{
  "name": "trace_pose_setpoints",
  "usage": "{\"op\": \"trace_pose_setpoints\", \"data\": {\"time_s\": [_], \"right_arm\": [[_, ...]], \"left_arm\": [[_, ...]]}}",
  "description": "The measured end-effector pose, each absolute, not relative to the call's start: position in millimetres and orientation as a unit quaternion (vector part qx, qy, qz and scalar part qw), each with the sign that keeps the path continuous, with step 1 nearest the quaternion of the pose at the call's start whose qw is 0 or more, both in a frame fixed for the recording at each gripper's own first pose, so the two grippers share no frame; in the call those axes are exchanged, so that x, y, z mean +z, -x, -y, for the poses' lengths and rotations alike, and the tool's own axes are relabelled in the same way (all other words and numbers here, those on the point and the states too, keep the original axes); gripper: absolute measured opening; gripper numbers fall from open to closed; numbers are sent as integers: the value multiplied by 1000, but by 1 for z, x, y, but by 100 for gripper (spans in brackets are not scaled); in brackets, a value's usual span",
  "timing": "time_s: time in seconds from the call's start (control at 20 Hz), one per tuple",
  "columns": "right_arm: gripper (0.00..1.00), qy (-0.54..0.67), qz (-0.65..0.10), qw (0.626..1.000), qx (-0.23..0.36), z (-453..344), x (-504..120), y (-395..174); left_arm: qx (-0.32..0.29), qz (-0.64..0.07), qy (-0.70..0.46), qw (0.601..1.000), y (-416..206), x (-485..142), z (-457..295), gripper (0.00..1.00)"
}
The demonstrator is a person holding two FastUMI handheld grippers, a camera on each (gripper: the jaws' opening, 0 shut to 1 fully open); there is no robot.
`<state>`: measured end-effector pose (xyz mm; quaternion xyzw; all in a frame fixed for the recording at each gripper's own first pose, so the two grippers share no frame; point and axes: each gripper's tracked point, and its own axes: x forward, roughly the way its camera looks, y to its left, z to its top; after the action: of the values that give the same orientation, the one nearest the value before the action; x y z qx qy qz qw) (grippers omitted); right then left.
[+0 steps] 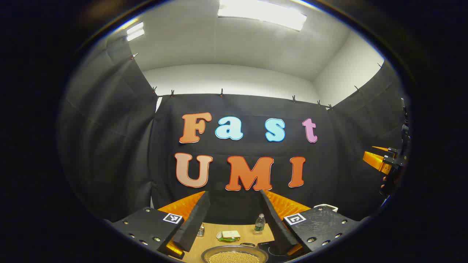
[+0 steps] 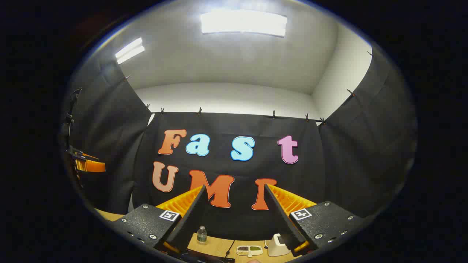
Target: First push the handle of the pot to place it horizontally, then grasp the pot with both hands and set it on the induction cooktop.
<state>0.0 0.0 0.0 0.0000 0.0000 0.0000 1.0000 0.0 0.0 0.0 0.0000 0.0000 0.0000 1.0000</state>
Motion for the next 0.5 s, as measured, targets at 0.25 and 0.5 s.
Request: {"op": "trace_pose_setpoints", "data": {"time_s": [0.25, 0.5], "right_arm": [[95, -2, -8, 1000, -6, 5, -9, -6], [95, 2, -23, 1000, -11, 13, -22, -12]], "left_arm": [[8, -10, 1, 1000, -14, -9, -12, 85], [5, 11, -12, 1000, -12, 3, -21, 86]]}}
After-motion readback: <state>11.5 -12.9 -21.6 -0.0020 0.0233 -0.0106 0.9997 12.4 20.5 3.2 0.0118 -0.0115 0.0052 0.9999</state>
